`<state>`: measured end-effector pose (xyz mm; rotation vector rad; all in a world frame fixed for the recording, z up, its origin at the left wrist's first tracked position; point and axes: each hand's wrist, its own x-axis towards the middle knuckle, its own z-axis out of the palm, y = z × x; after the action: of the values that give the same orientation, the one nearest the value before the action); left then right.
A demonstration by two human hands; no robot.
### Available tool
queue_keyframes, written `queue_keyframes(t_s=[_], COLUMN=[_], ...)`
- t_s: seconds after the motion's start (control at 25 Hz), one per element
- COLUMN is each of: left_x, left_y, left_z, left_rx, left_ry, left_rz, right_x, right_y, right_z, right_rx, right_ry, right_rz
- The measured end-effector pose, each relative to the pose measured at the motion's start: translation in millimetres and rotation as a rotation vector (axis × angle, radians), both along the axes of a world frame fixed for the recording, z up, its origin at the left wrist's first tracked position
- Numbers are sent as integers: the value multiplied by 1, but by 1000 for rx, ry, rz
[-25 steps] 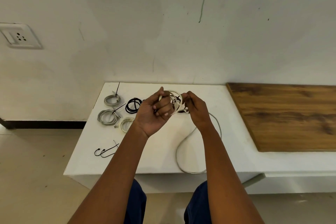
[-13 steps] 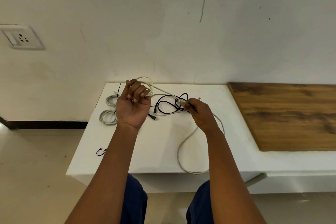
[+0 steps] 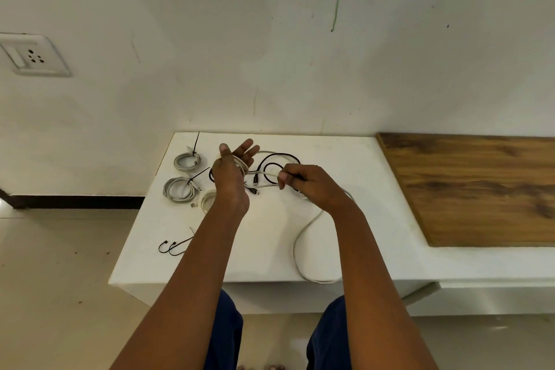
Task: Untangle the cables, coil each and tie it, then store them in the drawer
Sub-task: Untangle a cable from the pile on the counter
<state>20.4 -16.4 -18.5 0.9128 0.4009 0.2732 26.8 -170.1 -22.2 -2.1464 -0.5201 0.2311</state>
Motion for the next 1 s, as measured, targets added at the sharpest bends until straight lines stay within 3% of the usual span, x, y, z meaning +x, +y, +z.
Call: queue_keyframes(t_s=[0.24, 0.52, 0.68, 0.88, 1.0], left_x=[-8, -16, -20, -17, -15], left_y=[-19, -34, -38, -29, -24], left_z=[-10, -15, -15, -6, -1], left_rx=[588, 809, 696, 212, -101], left_ry=[29, 27, 69, 10, -22], left_rz=[-210, -463, -700, -893, -888], right_x=[0, 3, 6, 7, 11], right_y=[2, -2, -6, -2, -3], right_z=[-1, -6, -6, -9, -11], right_rx=[127, 241, 309, 451, 461], right_ry=[-25, -108, -67, -20, -39], right_rz=[-47, -196, -181, -192, -239])
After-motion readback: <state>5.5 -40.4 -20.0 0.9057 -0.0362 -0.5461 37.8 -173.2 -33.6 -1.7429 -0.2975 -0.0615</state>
